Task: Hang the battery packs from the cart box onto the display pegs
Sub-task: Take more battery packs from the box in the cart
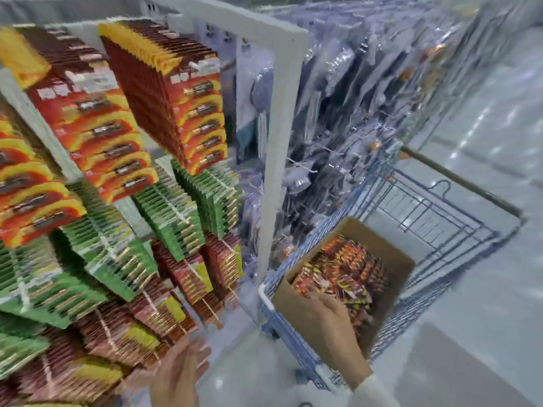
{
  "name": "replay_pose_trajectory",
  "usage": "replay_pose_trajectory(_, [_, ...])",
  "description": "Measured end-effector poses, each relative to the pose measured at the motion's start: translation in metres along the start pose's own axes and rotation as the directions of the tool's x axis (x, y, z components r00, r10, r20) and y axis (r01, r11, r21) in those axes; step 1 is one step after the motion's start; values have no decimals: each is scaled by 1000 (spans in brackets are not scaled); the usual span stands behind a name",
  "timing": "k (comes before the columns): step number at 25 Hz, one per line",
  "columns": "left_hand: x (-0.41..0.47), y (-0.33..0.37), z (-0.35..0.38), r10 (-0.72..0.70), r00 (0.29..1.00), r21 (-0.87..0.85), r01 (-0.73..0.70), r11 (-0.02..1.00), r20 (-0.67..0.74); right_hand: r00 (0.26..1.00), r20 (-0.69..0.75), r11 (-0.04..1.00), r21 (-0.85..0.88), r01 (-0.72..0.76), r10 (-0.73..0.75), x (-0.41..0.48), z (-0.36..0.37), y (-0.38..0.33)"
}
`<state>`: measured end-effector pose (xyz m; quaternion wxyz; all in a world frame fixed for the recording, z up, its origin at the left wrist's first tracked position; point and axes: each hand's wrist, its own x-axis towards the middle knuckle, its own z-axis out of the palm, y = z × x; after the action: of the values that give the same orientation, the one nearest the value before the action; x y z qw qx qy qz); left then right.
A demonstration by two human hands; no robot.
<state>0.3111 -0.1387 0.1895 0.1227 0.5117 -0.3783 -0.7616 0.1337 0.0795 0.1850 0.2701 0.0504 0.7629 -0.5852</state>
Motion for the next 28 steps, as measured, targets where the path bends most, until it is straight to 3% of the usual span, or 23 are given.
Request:
replay_pose_trajectory(3, [1, -18, 52, -94, 993, 90, 87, 992, 70, 982, -89, 977, 152, -152, 167, 2, -38, 26])
replay_pose_trajectory(6, [0, -46, 109, 37, 989, 277, -77, 958, 146, 935, -195, 942, 218, -254, 297, 16, -80, 44])
replay_pose_trajectory(9, [8, -69, 163, 95, 979, 360, -156, 920, 181, 908, -205, 899, 332, -286, 365, 41, -120, 48])
replay_pose_trajectory(14, [28, -99, 265, 51, 981, 448, -131, 884, 185, 881, -204, 832, 471, -293, 426, 102, -205, 45])
replay_pose_trajectory(22, [104, -146, 387, -117, 982, 597, 5, 802, 150, 817, -138, 689, 625, -367, 560, 155, -245, 84])
replay_pose_trajectory(28, [222, -182, 475, -321, 947, 635, 241, 734, 11, 796, -131, 593, 740, -318, 590, 172, -232, 87])
